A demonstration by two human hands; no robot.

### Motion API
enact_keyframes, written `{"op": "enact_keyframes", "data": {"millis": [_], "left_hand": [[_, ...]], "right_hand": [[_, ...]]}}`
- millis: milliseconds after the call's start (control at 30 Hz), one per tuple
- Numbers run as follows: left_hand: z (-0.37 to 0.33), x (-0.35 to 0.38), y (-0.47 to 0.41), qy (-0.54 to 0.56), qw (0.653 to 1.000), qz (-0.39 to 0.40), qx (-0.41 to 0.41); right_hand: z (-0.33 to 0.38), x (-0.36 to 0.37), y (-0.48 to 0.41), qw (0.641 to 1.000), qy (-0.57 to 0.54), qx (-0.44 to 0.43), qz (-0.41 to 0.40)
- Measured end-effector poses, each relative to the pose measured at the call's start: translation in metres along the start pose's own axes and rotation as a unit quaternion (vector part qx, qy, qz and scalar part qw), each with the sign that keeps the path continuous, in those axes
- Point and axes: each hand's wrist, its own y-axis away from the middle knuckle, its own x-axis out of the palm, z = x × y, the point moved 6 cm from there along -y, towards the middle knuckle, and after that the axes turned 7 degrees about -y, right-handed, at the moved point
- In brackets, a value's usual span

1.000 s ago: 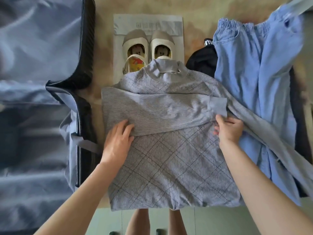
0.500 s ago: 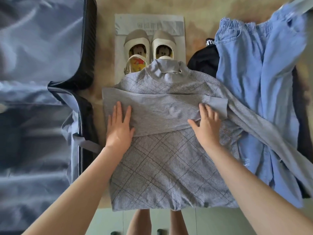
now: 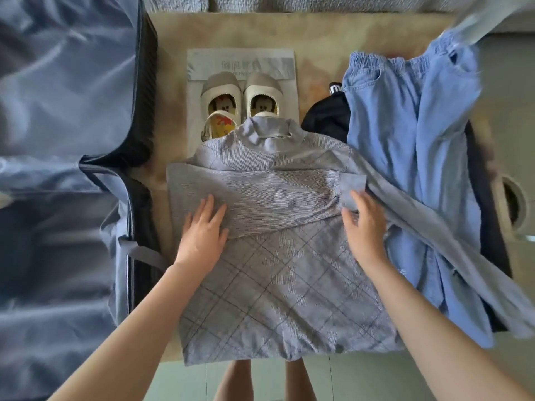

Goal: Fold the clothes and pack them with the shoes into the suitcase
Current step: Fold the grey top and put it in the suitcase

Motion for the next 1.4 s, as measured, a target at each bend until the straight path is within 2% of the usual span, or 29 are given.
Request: {"op": "enact_keyframes", "data": {"millis": [100,267,367,533,633,833,1033,1233,1400], "left_hand": [[-0.022,-0.008,0.008,0.007,0.999,-0.036,0.008],[-0.071,-0.004,0.014,-0.013,0.999,0.016,0.037],[-0.102,-0.005,0.015,0.005,0.998,0.039,0.047],[-0.156,-0.007,0.019,0.01,0.995,0.065,0.079],[-0.185,-0.008,0.023,0.013,0.992,0.087,0.09],[-0.224,-0.005,0.028,0.006,0.989,0.096,0.114],[-0.212,0.027,0.011,-0.053,0.983,0.149,0.089],[-0.203,0.035,0.0,-0.072,0.982,0.158,0.079],[-0.209,0.031,0.0,-0.045,0.984,0.157,0.069]], "right_hand": [[-0.04,-0.041,0.006,0.997,0.008,0.057,-0.043],[-0.121,-0.109,0.02,0.979,0.019,0.179,-0.098],[-0.158,-0.142,0.028,0.965,0.035,0.251,-0.072],[-0.211,-0.179,0.051,0.951,0.107,0.289,-0.005],[-0.234,-0.186,0.067,0.945,0.09,0.313,0.01],[-0.263,-0.183,0.068,0.946,0.019,0.322,0.003],[-0.282,-0.189,0.046,0.951,0.123,0.283,0.028],[-0.27,-0.218,0.045,0.957,0.165,0.233,-0.045],[-0.23,-0.229,0.054,0.973,0.126,0.18,0.067]]}}
